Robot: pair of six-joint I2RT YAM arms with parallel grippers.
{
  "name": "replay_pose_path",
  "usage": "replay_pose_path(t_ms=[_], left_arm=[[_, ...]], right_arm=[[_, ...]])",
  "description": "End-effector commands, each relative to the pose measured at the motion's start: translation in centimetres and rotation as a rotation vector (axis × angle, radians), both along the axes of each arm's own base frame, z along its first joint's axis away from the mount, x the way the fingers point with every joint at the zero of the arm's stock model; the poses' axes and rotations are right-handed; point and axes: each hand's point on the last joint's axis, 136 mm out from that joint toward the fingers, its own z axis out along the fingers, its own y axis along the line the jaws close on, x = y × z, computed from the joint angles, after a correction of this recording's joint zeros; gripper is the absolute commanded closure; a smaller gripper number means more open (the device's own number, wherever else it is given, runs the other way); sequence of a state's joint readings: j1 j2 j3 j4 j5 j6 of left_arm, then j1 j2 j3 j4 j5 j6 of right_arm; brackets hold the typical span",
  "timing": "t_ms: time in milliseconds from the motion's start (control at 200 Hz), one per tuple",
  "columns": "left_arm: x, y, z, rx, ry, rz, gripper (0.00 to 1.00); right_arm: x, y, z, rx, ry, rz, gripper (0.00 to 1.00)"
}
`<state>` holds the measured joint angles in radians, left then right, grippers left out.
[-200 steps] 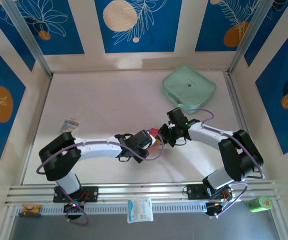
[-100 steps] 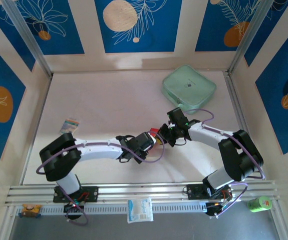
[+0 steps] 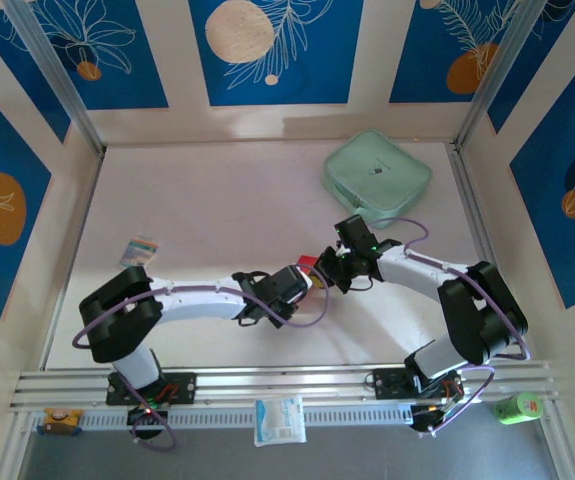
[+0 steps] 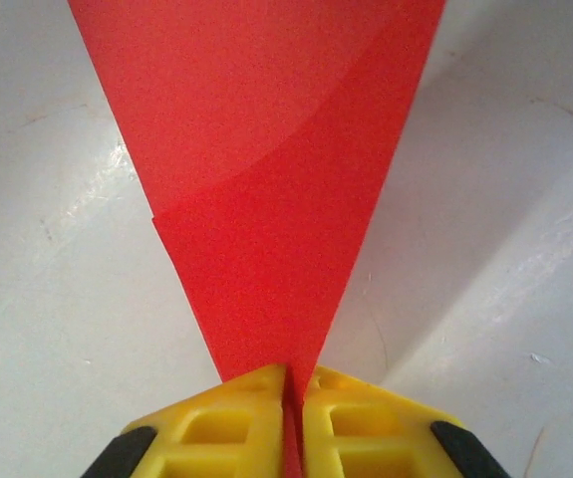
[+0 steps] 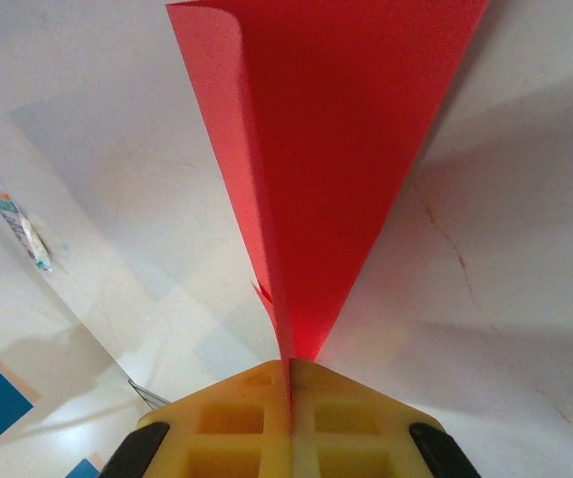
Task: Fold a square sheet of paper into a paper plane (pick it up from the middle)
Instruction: Perform the fifth fold on the wing at the bottom-center of the table.
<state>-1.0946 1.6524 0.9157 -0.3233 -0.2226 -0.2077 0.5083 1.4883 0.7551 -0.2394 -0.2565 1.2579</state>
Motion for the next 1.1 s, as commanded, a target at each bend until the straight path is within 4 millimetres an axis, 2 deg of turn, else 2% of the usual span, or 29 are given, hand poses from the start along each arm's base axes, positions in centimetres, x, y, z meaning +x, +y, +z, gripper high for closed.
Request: replay_pose_path(t_ms=[0, 140, 240, 450, 735, 890, 1095], left_arm=[[0.2, -0.3, 0.3, 0.018, -0.016, -0.004, 0.9], [0.1, -0.3, 0.4, 0.016, -0.016, -0.005, 0.97], [0.1, -0.4, 0.3, 0.009, -0.009, -0.003, 1.0], [-0.9, -1.4, -0.2, -0.044, 0.086, -0.01, 1.0], [-2.3, -3.9, -0.6, -0.236, 0.346, -0.017, 1.0], [-2.8, -4.6, -1.1, -0.28, 0.439, -0.015, 1.0], [-3.0, -5.6, -1.4, -0.366, 0.553, 0.004, 1.0]], right_arm=[[-0.6, -0.1, 0.3, 0.022, 0.011, 0.004, 1.0], [-0.6, -0.1, 0.4, 0.02, 0.009, 0.006, 1.0], [-0.5, -0.5, 0.7, 0.0, -0.006, 0.012, 0.89], [-0.5, -4.4, 2.0, -0.107, -0.075, -0.047, 0.7], [-1.0, -8.1, 3.1, -0.132, -0.196, -0.118, 0.67], [-1.4, -8.2, 3.4, -0.109, -0.246, -0.114, 0.67], [-1.7, -6.7, 3.2, -0.042, -0.305, -0.039, 0.68]])
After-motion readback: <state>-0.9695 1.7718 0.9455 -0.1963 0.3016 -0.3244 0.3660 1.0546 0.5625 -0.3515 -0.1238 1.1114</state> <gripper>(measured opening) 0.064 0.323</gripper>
